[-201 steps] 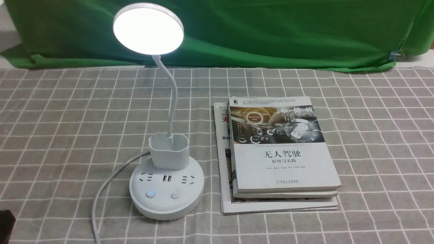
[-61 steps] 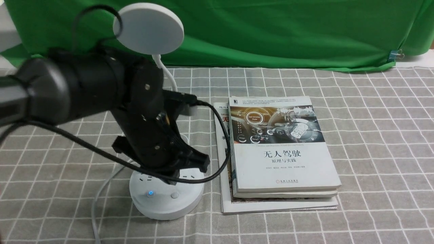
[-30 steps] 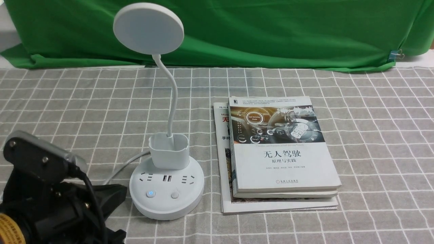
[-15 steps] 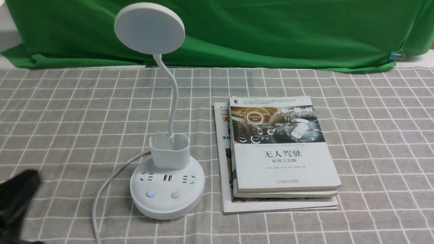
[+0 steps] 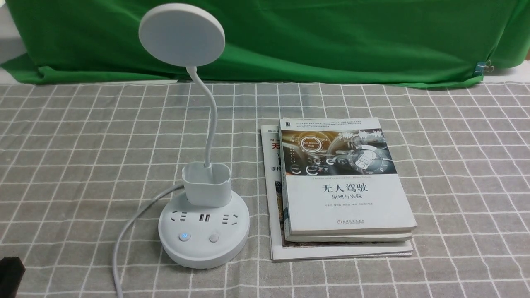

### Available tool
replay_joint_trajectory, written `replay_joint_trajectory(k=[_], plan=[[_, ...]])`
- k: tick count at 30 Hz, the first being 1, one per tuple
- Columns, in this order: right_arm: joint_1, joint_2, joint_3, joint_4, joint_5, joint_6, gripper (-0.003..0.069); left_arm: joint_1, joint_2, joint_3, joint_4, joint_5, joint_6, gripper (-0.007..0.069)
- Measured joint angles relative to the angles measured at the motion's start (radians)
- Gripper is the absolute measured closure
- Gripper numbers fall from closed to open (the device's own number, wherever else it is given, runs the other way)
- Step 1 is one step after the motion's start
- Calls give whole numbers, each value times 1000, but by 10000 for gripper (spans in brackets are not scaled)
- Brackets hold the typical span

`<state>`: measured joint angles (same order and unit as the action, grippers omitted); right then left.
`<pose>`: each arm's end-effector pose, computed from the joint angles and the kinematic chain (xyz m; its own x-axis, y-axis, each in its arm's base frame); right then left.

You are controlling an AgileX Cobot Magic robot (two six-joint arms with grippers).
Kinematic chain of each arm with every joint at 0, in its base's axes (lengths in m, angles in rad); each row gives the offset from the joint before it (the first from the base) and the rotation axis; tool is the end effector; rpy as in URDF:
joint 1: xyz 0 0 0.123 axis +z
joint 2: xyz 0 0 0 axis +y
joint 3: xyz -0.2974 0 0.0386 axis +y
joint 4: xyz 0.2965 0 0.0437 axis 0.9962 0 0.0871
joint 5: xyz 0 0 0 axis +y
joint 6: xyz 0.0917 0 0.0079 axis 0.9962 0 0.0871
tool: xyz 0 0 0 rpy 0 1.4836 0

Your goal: Turn off the desk lamp on the grey coffee tablecloth by hand.

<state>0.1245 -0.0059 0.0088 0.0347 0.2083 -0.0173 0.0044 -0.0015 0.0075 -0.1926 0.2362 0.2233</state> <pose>0.0895 0.0119 0.1912 -0.1248 0.0012 -0.9922 -0.1292 0.9915 0.0174 0.0902 -0.0037 0.1891 -0.1487 0.0352 -0.9883 0.0453 0.9986 0.0288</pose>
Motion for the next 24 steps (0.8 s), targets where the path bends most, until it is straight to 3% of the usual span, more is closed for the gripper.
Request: replay_joint_trajectory(k=[24], plan=[[0,0,0,0,-1,0,622,17,-1,0,-1,0,0,624]])
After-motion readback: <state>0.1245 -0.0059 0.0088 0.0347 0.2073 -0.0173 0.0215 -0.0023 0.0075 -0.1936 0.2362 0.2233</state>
